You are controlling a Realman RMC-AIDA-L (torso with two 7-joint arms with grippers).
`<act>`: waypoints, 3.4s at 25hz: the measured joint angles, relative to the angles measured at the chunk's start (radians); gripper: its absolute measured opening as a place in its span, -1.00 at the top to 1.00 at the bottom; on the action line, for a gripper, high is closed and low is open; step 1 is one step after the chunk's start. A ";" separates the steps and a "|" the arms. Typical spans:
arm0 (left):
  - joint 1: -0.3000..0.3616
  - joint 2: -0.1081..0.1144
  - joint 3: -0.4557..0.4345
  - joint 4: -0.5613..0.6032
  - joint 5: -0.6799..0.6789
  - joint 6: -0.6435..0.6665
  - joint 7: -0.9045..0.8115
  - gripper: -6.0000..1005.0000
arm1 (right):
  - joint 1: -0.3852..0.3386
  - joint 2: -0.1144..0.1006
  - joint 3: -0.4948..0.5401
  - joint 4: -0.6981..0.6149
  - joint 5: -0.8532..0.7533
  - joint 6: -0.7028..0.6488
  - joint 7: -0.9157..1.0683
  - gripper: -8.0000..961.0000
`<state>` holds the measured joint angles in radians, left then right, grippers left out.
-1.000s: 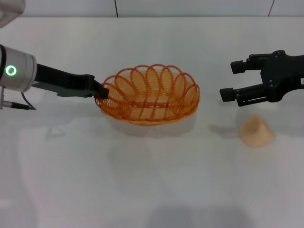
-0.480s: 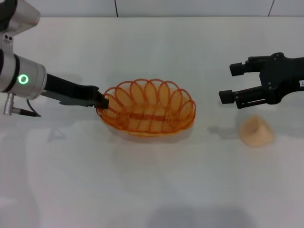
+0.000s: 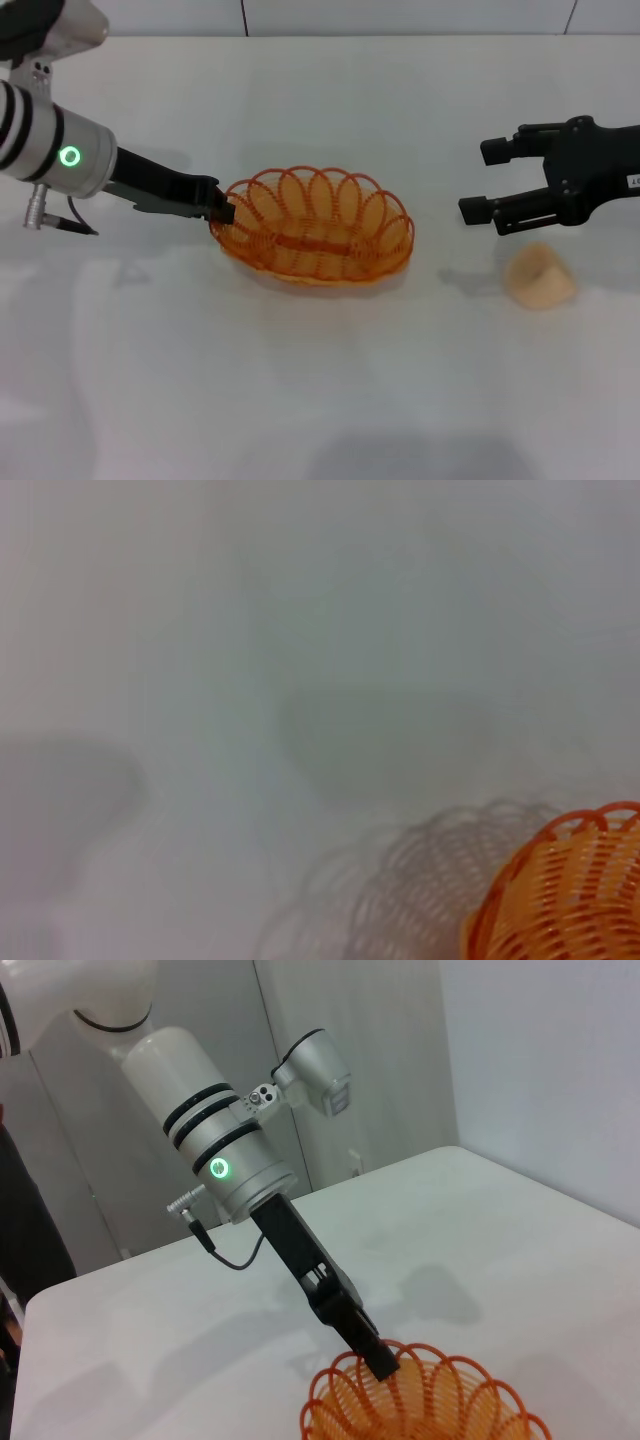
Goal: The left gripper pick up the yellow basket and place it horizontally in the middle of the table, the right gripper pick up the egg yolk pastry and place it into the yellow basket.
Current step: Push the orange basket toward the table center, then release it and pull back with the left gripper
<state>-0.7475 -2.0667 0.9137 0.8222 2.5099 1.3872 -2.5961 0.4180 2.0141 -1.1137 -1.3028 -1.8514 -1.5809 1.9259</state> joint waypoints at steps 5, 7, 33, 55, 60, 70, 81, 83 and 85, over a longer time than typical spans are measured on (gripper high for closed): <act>-0.003 -0.007 0.026 0.000 0.002 -0.033 -0.015 0.84 | 0.003 0.000 0.000 0.008 0.000 0.007 -0.009 -0.75; -0.003 -0.008 0.026 -0.002 0.000 -0.044 -0.016 0.84 | 0.003 0.000 0.001 0.011 0.000 0.008 -0.012 -0.75; -0.003 -0.013 0.061 -0.069 -0.081 -0.160 -0.017 0.84 | 0.010 -0.003 0.008 0.031 0.000 0.008 -0.025 -0.75; -0.003 -0.015 0.094 -0.103 -0.117 -0.197 -0.006 0.82 | 0.015 -0.003 0.004 0.030 0.000 0.002 -0.025 -0.74; -0.005 -0.015 0.094 -0.103 -0.117 -0.198 -0.006 0.82 | 0.019 -0.003 0.003 0.030 0.000 0.002 -0.025 -0.74; -0.012 -0.012 0.105 -0.103 -0.128 -0.189 -0.005 0.81 | 0.021 -0.003 0.002 0.030 0.000 0.002 -0.025 -0.74; 0.012 -0.004 0.096 -0.049 -0.152 -0.198 0.007 0.04 | 0.021 -0.003 0.008 0.030 0.000 0.002 -0.024 -0.74; 0.034 0.003 0.091 0.001 -0.152 -0.198 0.015 -0.09 | 0.021 -0.003 0.007 0.031 0.000 0.005 -0.022 -0.74; 0.054 0.011 0.076 0.043 -0.153 -0.197 0.029 -0.17 | 0.020 -0.003 0.007 0.032 0.000 0.007 -0.018 -0.74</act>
<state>-0.6932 -2.0553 0.9894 0.8657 2.3567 1.1899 -2.5670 0.4376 2.0111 -1.1065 -1.2710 -1.8515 -1.5741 1.9075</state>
